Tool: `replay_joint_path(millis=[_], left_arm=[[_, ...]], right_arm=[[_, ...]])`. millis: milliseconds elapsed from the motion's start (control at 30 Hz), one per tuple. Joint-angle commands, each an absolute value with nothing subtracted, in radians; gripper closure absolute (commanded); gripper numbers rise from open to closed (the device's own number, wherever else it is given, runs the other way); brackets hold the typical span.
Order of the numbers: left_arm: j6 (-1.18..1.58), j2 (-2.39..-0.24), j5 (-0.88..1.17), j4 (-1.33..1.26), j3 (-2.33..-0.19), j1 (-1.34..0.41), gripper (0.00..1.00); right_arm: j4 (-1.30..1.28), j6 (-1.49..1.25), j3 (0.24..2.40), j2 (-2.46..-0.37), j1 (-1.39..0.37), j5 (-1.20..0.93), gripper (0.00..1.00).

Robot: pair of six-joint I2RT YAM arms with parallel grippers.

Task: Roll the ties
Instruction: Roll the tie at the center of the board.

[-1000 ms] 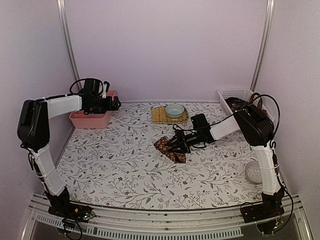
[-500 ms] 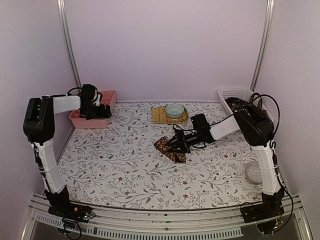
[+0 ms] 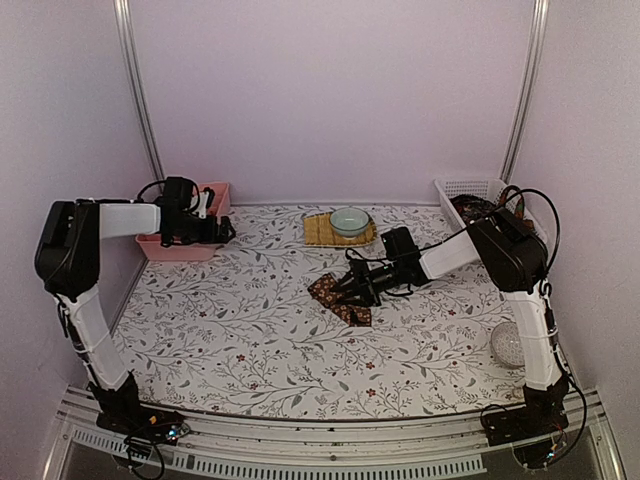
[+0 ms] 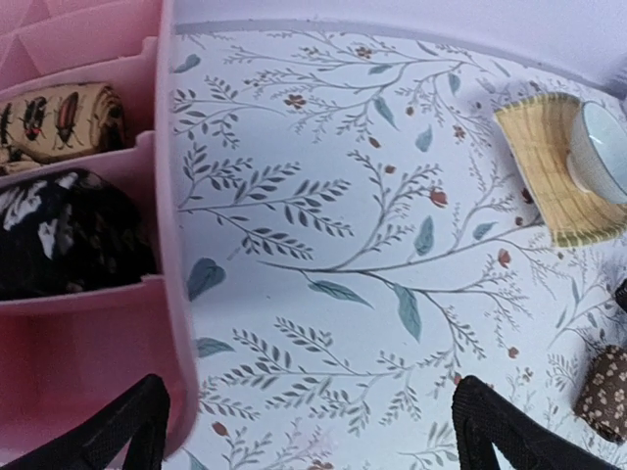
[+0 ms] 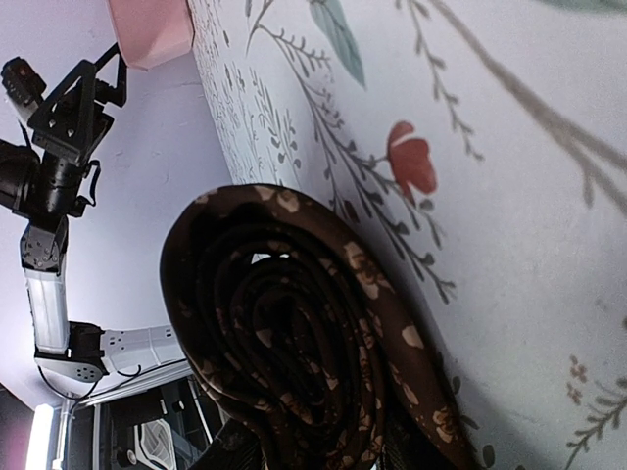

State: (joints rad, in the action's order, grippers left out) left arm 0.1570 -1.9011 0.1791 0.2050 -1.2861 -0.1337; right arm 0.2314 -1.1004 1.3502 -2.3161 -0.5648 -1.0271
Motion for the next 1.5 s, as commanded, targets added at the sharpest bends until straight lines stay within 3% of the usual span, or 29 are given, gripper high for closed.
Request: replay_joint_path(millis=[0,200,367,500,700,967,1300,1400,1467], left_arm=[[0.256,-1.784,0.215,0.301,-1.143,-0.222,0.0],[0.33,-1.654,0.189,0.262,-0.944,-0.319,0.0],[0.318,-1.593,0.031,0.26,-0.945,-0.366,0.0],[0.231,-1.634,-0.079,0.34,-1.133,-0.36,0.0],[0.104,-1.866,-0.151,0.529,-1.544,-0.274,0.0],[0.003,-2.146,-0.219,0.648,-1.849,-0.191,0.06],[-0.023,-2.303,-0.21,0.681,-1.953,-0.192,0.24],[-0.021,-2.308,-0.189,0.68,-1.939,-0.202,0.47],[-0.021,-2.308,-0.186,0.685,-1.929,-0.213,0.54]], right_arm=[[0.145,-1.083,1.345,-2.416,-0.57,-0.954,0.63],[0.135,-1.074,1.343,-2.413,-0.568,-0.953,0.63],[0.138,-1.079,1.347,-2.423,-0.568,-0.961,0.63],[0.132,-1.072,1.348,-2.416,-0.568,-0.959,0.63],[0.13,-1.071,1.352,-2.413,-0.57,-0.956,0.63],[0.127,-1.068,1.354,-2.413,-0.569,-0.958,0.63],[0.125,-1.065,1.352,-2.413,-0.571,-0.955,0.63],[0.124,-1.065,1.354,-2.414,-0.571,-0.955,0.63],[0.124,-1.066,1.356,-2.416,-0.571,-0.956,0.63]])
